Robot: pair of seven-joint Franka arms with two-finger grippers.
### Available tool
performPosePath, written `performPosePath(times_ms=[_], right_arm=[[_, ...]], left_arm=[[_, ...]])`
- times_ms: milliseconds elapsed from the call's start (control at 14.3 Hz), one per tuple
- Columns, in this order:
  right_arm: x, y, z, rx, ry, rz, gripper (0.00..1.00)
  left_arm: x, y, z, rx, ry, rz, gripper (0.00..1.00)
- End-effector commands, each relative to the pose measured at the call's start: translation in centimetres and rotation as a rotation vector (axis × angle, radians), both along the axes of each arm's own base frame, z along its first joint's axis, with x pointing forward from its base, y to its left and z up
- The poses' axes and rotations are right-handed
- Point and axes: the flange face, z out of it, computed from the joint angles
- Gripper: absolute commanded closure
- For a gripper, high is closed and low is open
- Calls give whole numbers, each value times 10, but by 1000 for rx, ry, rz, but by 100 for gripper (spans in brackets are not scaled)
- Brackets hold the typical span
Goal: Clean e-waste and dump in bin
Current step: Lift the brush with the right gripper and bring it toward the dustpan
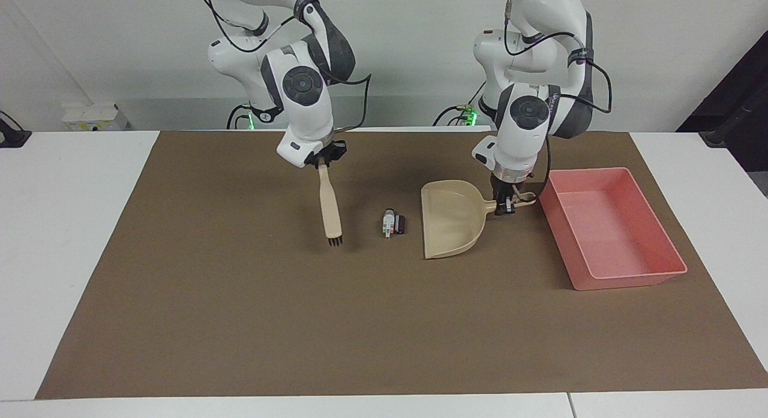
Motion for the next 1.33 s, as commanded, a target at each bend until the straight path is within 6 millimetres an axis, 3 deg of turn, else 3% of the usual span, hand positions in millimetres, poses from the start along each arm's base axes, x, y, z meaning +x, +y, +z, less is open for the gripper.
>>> performPosePath(times_ms=[0, 140, 700, 981, 1261], right_arm=[[-12, 12, -9, 6, -17, -32, 100], [-14, 13, -15, 3, -17, -42, 100], [-18, 60, -63, -2, -16, -104, 100], [-22, 75, -75, -12, -23, -119, 100], [-18, 114, -83, 13, -9, -162, 100]], left_arm=[[-3, -3, -4, 15, 3, -40, 100], [-3, -4, -4, 15, 3, -38, 100], [-10, -5, -11, 22, 8, -15, 100], [-12, -4, -13, 23, 7, 6, 100], [-12, -4, -13, 23, 9, 6, 100]])
